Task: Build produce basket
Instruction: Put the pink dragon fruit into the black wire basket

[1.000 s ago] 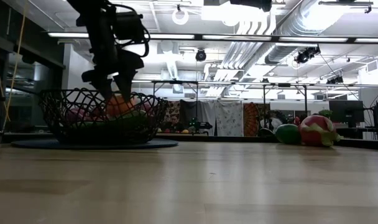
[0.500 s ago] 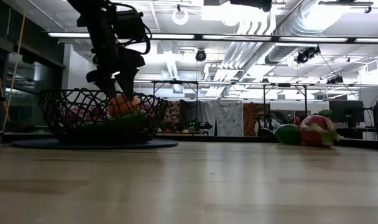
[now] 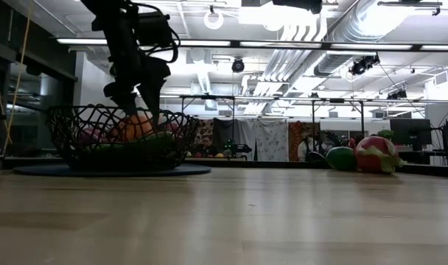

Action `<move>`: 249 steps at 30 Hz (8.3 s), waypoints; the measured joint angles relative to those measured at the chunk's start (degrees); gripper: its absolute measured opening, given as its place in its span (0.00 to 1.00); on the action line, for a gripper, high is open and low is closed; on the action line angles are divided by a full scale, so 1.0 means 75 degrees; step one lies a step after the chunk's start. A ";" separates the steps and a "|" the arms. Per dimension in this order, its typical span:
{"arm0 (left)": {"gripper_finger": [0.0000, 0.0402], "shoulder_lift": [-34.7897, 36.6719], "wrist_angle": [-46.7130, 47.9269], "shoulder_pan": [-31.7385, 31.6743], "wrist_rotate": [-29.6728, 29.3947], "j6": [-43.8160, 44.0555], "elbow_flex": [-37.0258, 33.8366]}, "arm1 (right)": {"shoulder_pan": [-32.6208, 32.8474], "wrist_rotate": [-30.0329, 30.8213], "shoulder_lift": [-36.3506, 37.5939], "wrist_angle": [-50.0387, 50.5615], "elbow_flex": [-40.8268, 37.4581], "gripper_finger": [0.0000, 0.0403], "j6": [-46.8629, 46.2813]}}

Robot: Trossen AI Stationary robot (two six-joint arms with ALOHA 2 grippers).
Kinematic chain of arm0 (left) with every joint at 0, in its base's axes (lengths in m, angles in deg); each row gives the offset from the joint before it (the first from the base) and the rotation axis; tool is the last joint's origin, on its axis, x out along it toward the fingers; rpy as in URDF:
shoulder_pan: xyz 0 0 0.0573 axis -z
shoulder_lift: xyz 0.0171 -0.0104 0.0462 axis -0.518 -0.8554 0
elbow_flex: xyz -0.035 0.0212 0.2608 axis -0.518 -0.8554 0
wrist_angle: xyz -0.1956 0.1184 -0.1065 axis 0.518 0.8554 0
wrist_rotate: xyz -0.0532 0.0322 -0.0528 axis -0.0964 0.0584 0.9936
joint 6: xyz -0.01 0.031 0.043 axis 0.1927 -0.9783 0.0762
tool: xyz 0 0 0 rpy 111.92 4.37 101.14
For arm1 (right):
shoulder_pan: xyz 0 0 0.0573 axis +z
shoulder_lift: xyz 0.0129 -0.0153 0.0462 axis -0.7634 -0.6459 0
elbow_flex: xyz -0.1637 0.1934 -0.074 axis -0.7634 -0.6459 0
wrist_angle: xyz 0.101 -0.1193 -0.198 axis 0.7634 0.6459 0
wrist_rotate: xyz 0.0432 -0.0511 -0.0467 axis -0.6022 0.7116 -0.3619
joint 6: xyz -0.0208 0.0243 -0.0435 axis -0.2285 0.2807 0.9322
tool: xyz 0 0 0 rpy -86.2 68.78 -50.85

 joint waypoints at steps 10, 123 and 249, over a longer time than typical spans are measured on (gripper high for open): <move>0.97 0.0640 0.0508 0.0103 0.0777 -0.0375 0.1263 | 0.0000 0.0003 0.0002 -0.0021 0.0000 0.82 -0.0131; 0.97 0.5534 -0.4709 0.1958 0.0043 -0.0988 -0.0981 | -0.4121 0.2513 0.0305 0.4284 -0.4223 0.48 -0.7312; 0.97 0.5549 -0.6441 0.1950 -0.0300 -0.0382 -0.0981 | -0.0804 -0.0077 -0.7129 -0.1429 0.4071 0.70 -0.5586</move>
